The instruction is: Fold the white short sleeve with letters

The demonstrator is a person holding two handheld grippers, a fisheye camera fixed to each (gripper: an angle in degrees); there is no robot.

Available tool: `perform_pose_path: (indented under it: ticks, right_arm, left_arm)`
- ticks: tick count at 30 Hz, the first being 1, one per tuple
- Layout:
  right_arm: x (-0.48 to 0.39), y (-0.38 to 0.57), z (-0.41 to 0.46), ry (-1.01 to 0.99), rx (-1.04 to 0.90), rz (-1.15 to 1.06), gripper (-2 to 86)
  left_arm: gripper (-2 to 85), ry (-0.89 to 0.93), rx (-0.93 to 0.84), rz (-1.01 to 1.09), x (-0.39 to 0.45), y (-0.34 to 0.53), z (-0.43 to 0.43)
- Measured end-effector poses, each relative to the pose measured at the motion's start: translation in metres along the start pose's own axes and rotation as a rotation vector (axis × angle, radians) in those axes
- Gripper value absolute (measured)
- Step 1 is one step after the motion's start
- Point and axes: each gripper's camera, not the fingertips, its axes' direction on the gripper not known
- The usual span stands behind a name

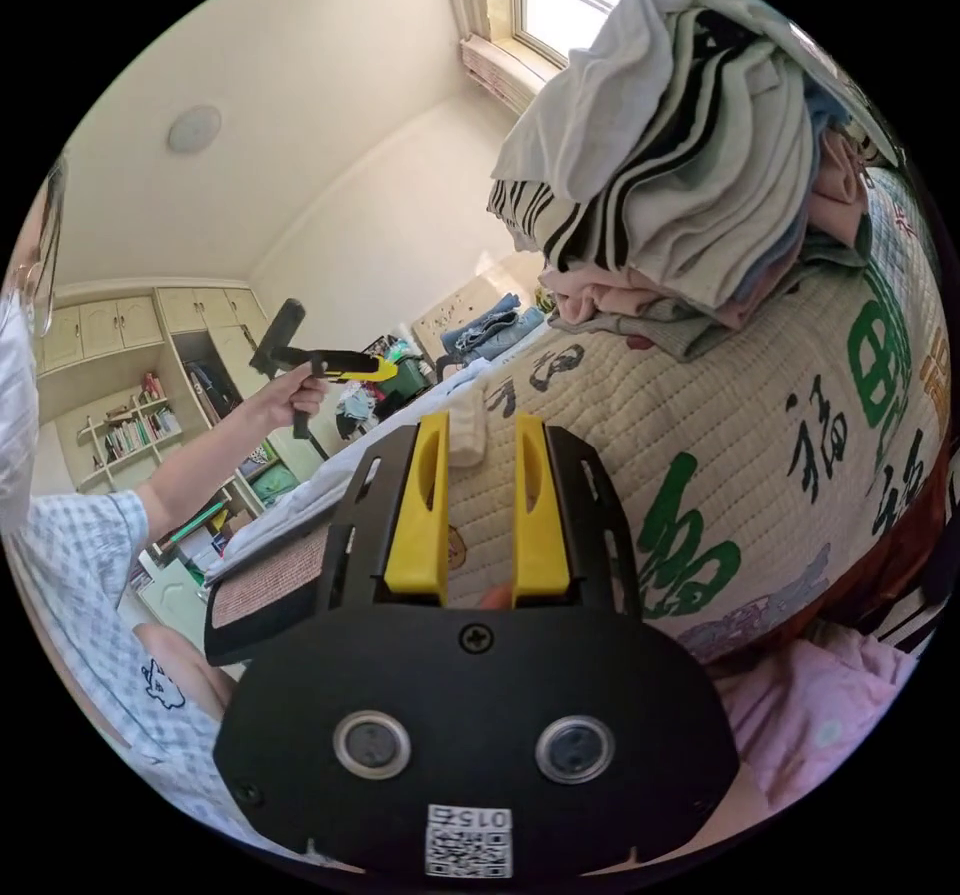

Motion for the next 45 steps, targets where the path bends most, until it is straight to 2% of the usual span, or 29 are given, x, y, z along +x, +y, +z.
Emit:
perform_pose_path:
  ticks: [9, 15, 22, 30, 33, 35, 38, 41, 45]
  right_arm:
    - [0.017, -0.007, 0.002, -0.059, -0.005, -0.066, 9.6]
    - [0.037, -0.008, 0.003, -0.115, -0.001, -0.069, 7.3]
    - [0.056, -0.006, 0.001, -0.189, 0.012, -0.070, -0.1]
    - [0.071, -0.006, -0.050, -0.033, 0.190, -0.027, -0.2]
    - [0.064, -0.008, -0.044, 0.008, 0.098, -0.073, 1.3]
    - [0.062, -0.003, -0.021, -0.057, -0.018, -0.089, 6.9]
    - [0.050, 0.008, 0.005, -0.074, -0.124, -0.158, 7.2]
    - [0.044, 0.018, 0.009, -0.034, -0.079, -0.170, 2.2]
    - [0.054, 0.023, 0.000, -0.044, -0.038, -0.141, -0.2]
  left_arm:
    - [10.2, -0.092, -0.096, -0.104, -0.022, -0.141, 0.114]
    - [5.9, -0.131, -0.162, -0.113, -0.034, -0.165, 0.158]
    - [0.8, -0.175, -0.137, -0.027, -0.010, -0.163, 0.160]
    - [0.2, -0.223, 0.006, -0.023, 0.024, -0.149, 0.109]
    - [0.2, -0.224, 0.027, -0.029, 0.027, -0.131, 0.101]
    - [0.2, -0.225, 0.042, -0.046, 0.024, -0.116, 0.101]
    - [0.2, -0.194, 0.062, -0.092, 0.013, -0.089, 0.106]
    - [0.2, -0.199, 0.074, -0.102, 0.007, -0.065, 0.111]
    - [0.2, -0.187, 0.098, -0.124, -0.002, -0.039, 0.119]
